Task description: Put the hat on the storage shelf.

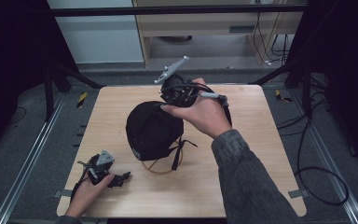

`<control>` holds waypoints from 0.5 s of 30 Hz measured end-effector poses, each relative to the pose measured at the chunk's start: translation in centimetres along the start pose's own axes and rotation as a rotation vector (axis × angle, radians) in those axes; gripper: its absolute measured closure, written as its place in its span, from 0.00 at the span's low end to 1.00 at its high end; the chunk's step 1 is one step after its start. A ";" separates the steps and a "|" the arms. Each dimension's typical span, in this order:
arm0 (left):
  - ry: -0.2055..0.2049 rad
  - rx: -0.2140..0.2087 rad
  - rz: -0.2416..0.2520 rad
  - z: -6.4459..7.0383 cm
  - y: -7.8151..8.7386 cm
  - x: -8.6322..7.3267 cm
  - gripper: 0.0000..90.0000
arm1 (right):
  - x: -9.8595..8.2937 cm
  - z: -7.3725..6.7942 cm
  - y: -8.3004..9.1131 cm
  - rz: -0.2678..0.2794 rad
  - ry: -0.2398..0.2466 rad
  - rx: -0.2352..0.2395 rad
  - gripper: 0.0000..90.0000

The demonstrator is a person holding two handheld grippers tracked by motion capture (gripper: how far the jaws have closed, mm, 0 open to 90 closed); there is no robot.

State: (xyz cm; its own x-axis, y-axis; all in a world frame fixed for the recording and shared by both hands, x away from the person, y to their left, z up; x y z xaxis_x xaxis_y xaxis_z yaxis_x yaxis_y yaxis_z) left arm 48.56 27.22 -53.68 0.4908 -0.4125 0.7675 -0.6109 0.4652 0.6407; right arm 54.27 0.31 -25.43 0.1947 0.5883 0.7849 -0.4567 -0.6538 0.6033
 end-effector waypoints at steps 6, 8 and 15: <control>0.000 0.000 0.000 0.0 0.0 0.0 0.00 | -1.0 0.6 0.8 0.011 -0.019 -0.014 0.67; 0.000 0.000 0.000 0.0 0.0 0.0 0.00 | -1.3 0.8 1.0 0.012 -0.021 -0.019 0.67; 0.001 0.000 0.000 0.0 0.0 0.0 0.00 | -2.3 1.3 1.8 0.014 -0.039 -0.029 0.67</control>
State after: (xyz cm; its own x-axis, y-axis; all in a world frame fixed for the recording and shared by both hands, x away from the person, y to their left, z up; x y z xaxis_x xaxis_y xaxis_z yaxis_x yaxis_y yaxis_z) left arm 48.56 27.21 -53.69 0.4917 -0.4117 0.7673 -0.6108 0.4649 0.6409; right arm 54.10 -2.81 -26.01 0.2220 0.5598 0.7983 -0.4845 -0.6471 0.5886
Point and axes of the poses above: each handheld gripper's, and its own axes: y roughly backward along the jaws, x roughly out of its top, z roughly to its right, the point moved 4 cm from there along -y, roughly forward along the jaws, and after that the axes turned 5 degrees about z, right-handed, at the moved point
